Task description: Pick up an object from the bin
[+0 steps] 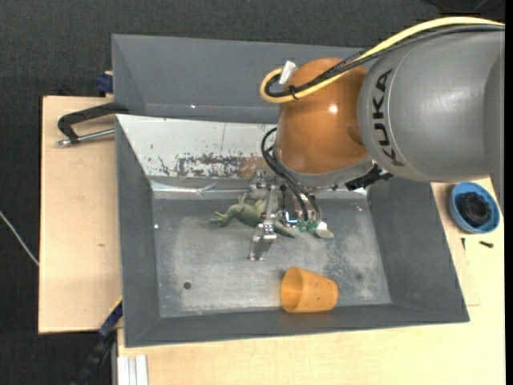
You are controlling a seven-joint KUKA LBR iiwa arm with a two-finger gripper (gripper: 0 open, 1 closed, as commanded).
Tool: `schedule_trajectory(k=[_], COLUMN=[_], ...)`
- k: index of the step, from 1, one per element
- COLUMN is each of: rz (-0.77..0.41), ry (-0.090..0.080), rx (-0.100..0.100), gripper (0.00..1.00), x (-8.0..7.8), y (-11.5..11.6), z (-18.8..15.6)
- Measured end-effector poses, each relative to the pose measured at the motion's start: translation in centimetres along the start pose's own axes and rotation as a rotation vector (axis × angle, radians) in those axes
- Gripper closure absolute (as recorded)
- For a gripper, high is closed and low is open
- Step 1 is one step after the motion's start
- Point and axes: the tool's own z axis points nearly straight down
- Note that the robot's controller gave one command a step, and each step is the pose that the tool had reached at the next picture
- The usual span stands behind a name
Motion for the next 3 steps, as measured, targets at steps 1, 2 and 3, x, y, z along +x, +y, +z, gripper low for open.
schedule_trajectory(k=[1, 2, 3], rz=[0.335, 0.335, 0.361], ry=[-0.012, -0.019, -0.018], rx=[-0.006, -0.007, -0.006], gripper=[0.00, 1.00, 1.00], x=[-4.2, -4.5, -3.6], y=[-3.7, -3.7, -3.9], z=[10.4, 10.2, -1.5])
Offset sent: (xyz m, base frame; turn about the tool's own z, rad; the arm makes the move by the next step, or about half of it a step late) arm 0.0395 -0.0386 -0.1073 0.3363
